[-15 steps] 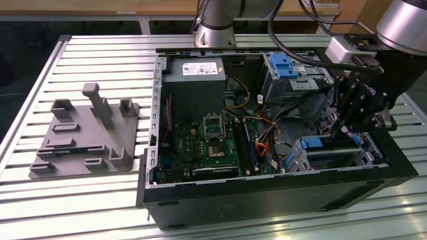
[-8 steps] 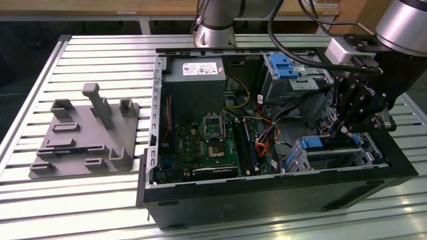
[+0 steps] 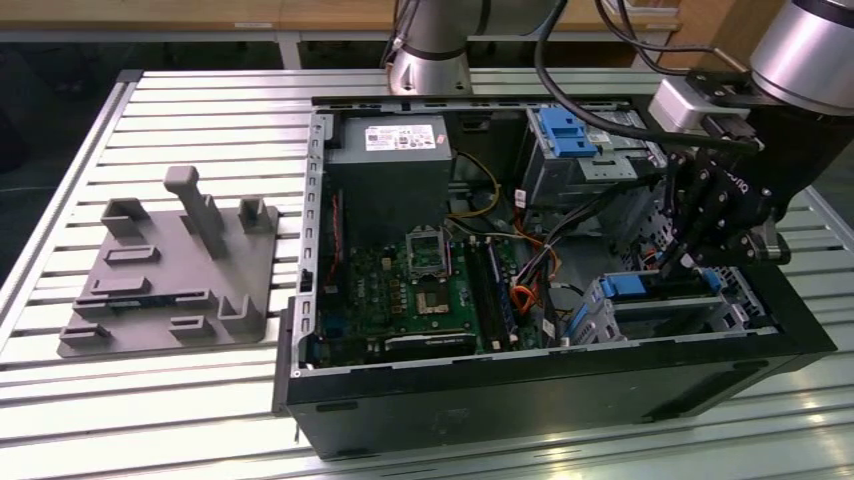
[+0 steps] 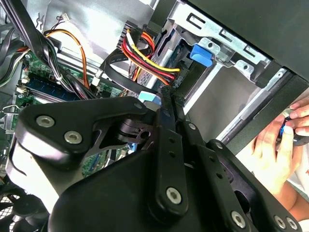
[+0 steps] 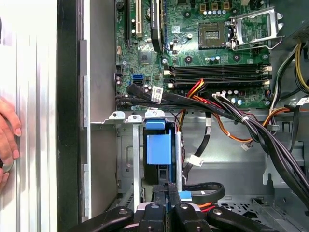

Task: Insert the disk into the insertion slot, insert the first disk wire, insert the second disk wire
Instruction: 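Insert the second disk wire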

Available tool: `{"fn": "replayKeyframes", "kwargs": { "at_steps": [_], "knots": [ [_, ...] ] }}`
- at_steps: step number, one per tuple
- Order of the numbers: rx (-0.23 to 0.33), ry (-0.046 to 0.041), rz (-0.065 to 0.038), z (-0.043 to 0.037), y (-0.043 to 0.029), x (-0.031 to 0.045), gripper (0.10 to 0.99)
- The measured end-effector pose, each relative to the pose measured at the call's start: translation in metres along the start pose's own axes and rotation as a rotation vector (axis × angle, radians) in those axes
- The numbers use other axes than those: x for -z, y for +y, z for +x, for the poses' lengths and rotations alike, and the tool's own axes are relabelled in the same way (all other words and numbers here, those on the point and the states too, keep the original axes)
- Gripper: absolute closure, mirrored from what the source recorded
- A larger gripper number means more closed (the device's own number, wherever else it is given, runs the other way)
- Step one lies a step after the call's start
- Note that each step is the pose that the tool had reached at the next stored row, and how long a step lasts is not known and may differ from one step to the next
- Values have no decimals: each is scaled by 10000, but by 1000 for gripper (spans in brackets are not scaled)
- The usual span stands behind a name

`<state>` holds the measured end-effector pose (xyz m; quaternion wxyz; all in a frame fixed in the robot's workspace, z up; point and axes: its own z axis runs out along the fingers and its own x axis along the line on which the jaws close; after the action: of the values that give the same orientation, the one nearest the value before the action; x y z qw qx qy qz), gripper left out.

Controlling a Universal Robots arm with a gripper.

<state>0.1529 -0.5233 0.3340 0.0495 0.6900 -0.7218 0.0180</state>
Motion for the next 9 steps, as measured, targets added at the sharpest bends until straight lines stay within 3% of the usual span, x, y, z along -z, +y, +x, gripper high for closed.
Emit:
{"fn": "replayKeyframes", "kwargs": {
  "at_steps": [9],
  "knots": [
    [0,0,0,0,-1,-15,941]
  ]
}}
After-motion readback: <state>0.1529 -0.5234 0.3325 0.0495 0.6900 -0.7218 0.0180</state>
